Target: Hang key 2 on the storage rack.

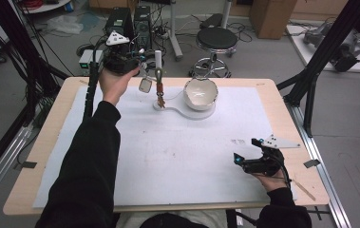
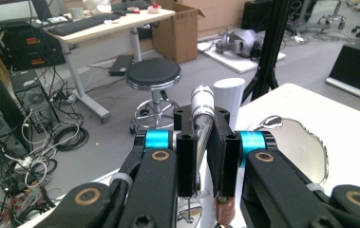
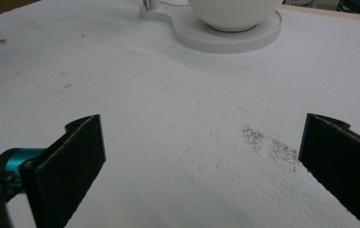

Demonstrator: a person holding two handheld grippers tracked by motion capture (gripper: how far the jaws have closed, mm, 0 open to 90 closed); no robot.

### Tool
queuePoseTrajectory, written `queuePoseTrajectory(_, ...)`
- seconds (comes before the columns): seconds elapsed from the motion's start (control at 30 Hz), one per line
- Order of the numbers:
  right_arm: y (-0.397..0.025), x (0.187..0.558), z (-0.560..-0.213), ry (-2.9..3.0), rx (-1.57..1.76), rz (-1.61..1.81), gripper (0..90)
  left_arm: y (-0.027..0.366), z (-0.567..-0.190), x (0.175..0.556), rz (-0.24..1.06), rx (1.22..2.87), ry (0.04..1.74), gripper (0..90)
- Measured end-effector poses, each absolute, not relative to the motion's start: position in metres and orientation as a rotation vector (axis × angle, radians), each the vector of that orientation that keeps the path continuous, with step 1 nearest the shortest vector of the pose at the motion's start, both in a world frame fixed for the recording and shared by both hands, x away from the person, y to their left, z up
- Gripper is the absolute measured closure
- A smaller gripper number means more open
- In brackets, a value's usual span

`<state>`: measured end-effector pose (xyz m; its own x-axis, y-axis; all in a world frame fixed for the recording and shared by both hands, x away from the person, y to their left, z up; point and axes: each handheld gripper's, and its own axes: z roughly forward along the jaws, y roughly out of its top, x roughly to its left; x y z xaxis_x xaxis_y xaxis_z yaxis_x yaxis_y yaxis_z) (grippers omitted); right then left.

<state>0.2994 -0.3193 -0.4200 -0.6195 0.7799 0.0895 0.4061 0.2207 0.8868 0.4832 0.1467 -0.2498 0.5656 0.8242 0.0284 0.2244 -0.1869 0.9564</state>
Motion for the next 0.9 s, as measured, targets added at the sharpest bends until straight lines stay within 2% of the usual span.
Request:
queuePoseTrajectory(0.4,-0.320,0.300,-0.421,2.128,1.108,1.367,0.6,0.160,-0.276,0.486,0.591,1.648,0.932,81.8)
queuePoseTrajectory(0.57,-0.320,0.301,-0.421,2.128,1.105,1.365,0.6,0.159,-0.288,0.490,0.509,1.654,0.931,80.9)
queuePoseTrajectory(0.8,-0.323,0.301,-0.421,2.120,1.116,1.378,0.6,0.153,-0.293,0.492,0.489,1.700,0.927,79.1)
queuePoseTrajectory(0.9,-0.323,0.301,-0.422,2.120,1.113,1.378,0.6,0.154,-0.295,0.491,0.493,1.683,0.947,75.5)
